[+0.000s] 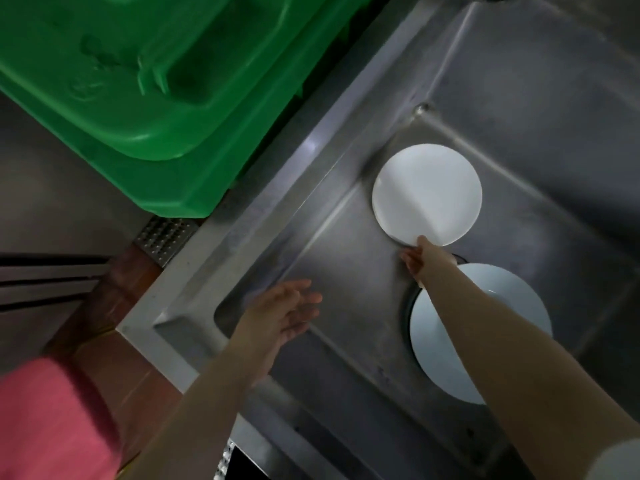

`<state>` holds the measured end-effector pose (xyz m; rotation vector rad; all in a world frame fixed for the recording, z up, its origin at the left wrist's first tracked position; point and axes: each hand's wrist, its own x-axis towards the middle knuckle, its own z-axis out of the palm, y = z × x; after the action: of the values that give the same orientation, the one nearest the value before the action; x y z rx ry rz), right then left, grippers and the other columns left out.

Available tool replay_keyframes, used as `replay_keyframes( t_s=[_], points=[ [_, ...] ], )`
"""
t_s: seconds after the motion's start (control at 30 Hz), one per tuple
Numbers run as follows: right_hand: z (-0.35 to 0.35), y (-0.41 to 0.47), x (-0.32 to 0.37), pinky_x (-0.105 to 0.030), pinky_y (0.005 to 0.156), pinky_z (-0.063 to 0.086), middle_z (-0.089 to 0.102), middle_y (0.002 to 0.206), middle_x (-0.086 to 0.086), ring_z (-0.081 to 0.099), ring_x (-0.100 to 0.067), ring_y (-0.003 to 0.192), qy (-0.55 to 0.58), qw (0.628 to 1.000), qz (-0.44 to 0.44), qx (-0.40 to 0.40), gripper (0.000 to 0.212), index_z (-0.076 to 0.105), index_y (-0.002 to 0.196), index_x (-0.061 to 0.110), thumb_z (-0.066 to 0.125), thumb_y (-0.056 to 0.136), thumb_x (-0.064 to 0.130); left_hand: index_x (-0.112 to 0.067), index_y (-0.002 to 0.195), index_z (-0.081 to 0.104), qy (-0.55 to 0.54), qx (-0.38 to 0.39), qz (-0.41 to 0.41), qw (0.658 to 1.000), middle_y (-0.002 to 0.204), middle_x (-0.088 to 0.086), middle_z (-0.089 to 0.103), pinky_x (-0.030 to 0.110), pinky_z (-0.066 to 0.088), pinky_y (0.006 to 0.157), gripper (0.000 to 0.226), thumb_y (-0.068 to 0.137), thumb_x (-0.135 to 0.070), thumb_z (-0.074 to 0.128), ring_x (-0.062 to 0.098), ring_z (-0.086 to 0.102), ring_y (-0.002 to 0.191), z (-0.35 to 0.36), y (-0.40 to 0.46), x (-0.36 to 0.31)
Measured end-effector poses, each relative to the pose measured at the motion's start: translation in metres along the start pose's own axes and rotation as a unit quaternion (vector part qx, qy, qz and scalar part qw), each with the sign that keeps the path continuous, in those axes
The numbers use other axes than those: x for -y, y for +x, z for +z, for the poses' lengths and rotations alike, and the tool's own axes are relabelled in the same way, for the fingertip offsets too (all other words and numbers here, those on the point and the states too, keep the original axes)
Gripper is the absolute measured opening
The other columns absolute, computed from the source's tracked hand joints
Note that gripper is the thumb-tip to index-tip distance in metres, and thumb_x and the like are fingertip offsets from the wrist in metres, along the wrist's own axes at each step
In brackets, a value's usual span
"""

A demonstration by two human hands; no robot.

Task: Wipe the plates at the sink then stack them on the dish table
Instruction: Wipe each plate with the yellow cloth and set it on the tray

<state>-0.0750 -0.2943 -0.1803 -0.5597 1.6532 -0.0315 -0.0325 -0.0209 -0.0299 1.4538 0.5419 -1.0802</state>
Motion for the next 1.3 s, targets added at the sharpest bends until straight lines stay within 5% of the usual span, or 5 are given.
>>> replay_keyframes(
  t_s=[0.2,0.63,0.83,0.97,1.3],
  points=[
    [-0.001,0.003,-0.007,-0.018,0.037,0.045,0.06,0.067,-0.004,0.058,-0.011,0.036,0.038,0.999,-0.009,-0.007,0.015,0.059,0.088,0.007,0.069,0.086,0.018,-0.017,0.105,0.063,0.011,0.002,0.012,1.0,0.091,0.001,0.076,0.031,0.05,0.079,0.022,0.099,-0.011,0.043,0.014,0.07,0.08,0.001,-0.003,0.0],
    [-0.014,-0.01,-0.008,-0.035,0.056,0.058,0.066,0.104,-0.013,0.068,-0.029,0.084,0.169,0.98,-0.097,0.03,0.011,0.058,0.091,0.011,0.059,0.086,0.001,-0.016,0.105,0.063,0.03,0.002,0.031,0.999,0.092,0.002,0.075,0.029,0.051,0.082,0.023,0.1,-0.009,0.041,0.016,0.07,0.084,0.004,-0.007,-0.001],
    [-0.021,-0.013,-0.002,-0.036,0.053,0.057,0.062,0.108,-0.014,0.066,-0.033,0.087,0.146,0.983,-0.08,0.077,0.031,0.054,0.109,0.012,0.052,0.088,-0.011,-0.015,0.106,0.062,0.037,-0.001,0.038,0.999,0.092,0.003,0.075,0.027,0.052,0.078,0.023,0.1,-0.008,0.041,0.016,0.07,0.084,0.005,-0.009,-0.001],
    [-0.036,-0.024,-0.008,-0.042,0.067,0.058,0.061,0.116,-0.013,0.065,-0.036,0.096,0.12,0.982,-0.1,0.107,0.034,0.054,0.11,0.015,0.047,0.09,-0.011,-0.015,0.109,0.062,0.051,-0.011,0.039,0.998,0.098,0.007,0.073,0.028,0.052,0.079,0.024,0.1,-0.008,0.041,0.02,0.069,0.089,0.006,-0.013,-0.003],
    [-0.093,-0.112,0.008,-0.033,0.069,0.059,0.067,0.105,-0.005,0.068,-0.021,0.091,-0.087,0.917,-0.339,0.191,0.032,0.058,0.11,0.022,0.051,0.092,-0.003,-0.02,0.115,0.061,0.11,0.0,0.108,0.988,0.103,0.003,0.074,0.027,0.051,0.078,0.022,0.097,-0.011,0.051,0.019,0.07,0.092,0.01,-0.024,-0.014]
  ],
)
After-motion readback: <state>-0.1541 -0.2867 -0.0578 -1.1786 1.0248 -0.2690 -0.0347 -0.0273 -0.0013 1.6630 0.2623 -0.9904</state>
